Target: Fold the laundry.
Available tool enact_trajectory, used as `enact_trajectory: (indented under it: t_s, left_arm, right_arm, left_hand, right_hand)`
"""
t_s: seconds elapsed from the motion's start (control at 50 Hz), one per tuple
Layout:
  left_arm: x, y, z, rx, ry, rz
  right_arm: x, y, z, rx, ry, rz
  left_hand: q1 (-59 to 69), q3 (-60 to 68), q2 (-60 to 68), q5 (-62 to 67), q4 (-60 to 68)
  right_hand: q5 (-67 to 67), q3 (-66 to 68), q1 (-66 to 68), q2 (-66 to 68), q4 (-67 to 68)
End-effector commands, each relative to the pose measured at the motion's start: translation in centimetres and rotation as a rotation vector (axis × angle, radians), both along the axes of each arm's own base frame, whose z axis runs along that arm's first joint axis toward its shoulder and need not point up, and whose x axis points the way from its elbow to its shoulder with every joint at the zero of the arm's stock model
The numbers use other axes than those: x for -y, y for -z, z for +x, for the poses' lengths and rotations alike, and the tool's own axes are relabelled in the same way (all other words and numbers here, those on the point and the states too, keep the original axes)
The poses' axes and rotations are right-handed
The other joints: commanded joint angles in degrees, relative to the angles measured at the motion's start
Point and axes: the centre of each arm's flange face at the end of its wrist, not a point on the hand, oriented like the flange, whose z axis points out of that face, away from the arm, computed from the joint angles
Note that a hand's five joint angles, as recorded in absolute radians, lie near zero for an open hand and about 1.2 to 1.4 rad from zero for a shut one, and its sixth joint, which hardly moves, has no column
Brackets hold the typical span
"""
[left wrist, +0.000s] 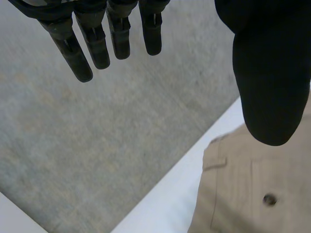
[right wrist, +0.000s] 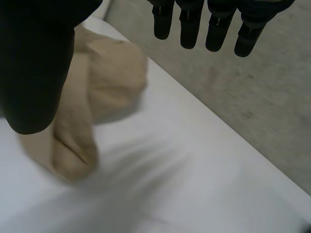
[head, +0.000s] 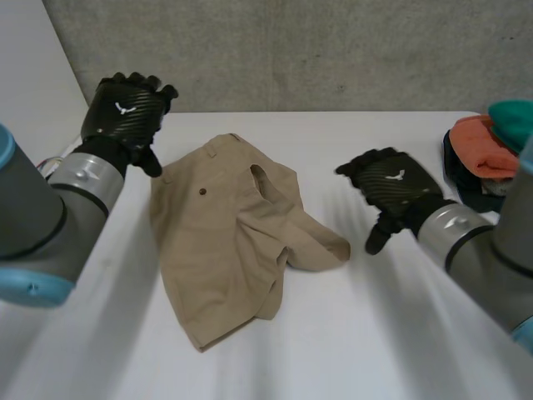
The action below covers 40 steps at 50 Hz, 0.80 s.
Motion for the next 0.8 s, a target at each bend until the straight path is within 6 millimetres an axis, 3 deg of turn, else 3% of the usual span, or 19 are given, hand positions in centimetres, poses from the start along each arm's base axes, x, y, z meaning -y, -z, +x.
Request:
enact_trajectory:
  t_s: [0.02, 0.18, 0.36, 0.46, 0.48, 0.52, 0.54, 0.62, 0.68, 0.72, 0.74, 0.8]
  left_arm:
    - [7.0, 4.1, 1.3, 0.065, 0.033, 0.063]
    - [13.1, 8.8, 3.0, 0.177, 0.018, 0.134]
    - [16.4, 12.8, 2.8, 0.213, 0.082, 0.167]
    - [16.3, 13.2, 2.2, 0.215, 0.096, 0.172]
    - [16.1, 13.2, 2.0, 0.215, 0.099, 0.171]
    - [15.8, 13.4, 1.8, 0.216, 0.100, 0.182]
    - [15.7, 13.5, 1.6, 0.217, 0.103, 0.185]
    - [14.7, 13.1, 0.9, 0.219, 0.119, 0.192]
    - [13.9, 11.1, 1.0, 0.211, 0.119, 0.179]
    - [13.0, 10.1, 1.2, 0.210, 0.121, 0.180]
    - [12.8, 9.7, 1.3, 0.208, 0.121, 0.179]
    - [11.9, 8.4, 1.5, 0.205, 0.119, 0.168]
  right_arm:
    - [-3.2, 1.4, 4.3, -0.025, -0.097, 0.005]
    - [-3.0, 3.6, 6.8, -0.060, -0.068, -0.003]
    - [-2.4, 5.8, 8.5, -0.006, -0.070, -0.067]
    - [-2.3, 7.3, 9.2, -0.001, -0.073, -0.069]
    - [-2.4, 7.8, 9.5, 0.004, -0.080, -0.066]
    - [-2.2, 8.1, 9.8, 0.011, -0.082, -0.069]
    - [-2.1, 8.0, 9.9, 0.020, -0.081, -0.075]
    - [-1.6, 7.3, 9.4, 0.034, -0.050, -0.098]
    - [-1.5, 5.7, 8.7, 0.049, -0.024, -0.120]
    - [-0.4, 3.7, 7.3, 0.058, 0.022, -0.157]
    - [1.2, 2.8, 5.7, 0.059, 0.072, -0.175]
    - [3.5, 2.5, 3.2, 0.032, 0.145, -0.186]
  left_hand:
    - [-1.63, -0.86, -1.18, -0.17, -0.88]
    - [-3.82, -3.04, -3.37, -2.36, -3.06]
    - [-3.82, -3.05, -3.37, -2.36, -3.06]
    - [-3.48, -2.71, -3.03, -2.02, -2.73]
    - [-3.48, -2.71, -3.03, -2.02, -2.73]
    - [-3.15, -2.38, -2.70, -1.69, -2.39]
    - [-2.98, -2.21, -2.53, -1.52, -2.23]
    - [-2.47, -1.70, -2.02, -1.01, -1.72]
    - [-2.47, -1.70, -2.02, -1.01, -1.72]
    - [-2.81, -2.04, -2.36, -1.35, -2.05]
    - [-2.81, -2.04, -2.36, -1.35, -2.06]
    - [-3.15, -2.37, -2.69, -1.68, -2.39]
  right_hand:
    - [-2.44, -2.24, -3.15, -2.55, -2.03]
    - [-2.44, -2.24, -3.15, -2.55, -2.03]
    - [-2.44, -2.24, -3.15, -2.55, -2.03]
    - [-2.44, -2.24, -3.15, -2.55, -2.03]
    - [4.57, 4.78, 3.87, 4.47, 4.99]
    - [31.14, 31.34, 30.43, 31.03, 31.55]
    - [65.42, 65.62, 64.71, 65.32, 65.83]
    - [67.56, 67.76, 66.85, 67.45, 67.97]
    - [67.56, 67.76, 66.85, 67.45, 67.97]
    - [67.56, 67.76, 66.85, 67.45, 67.97]
    - [67.56, 67.76, 66.85, 67.45, 67.97]
    - [67.56, 67.76, 66.85, 67.45, 67.97]
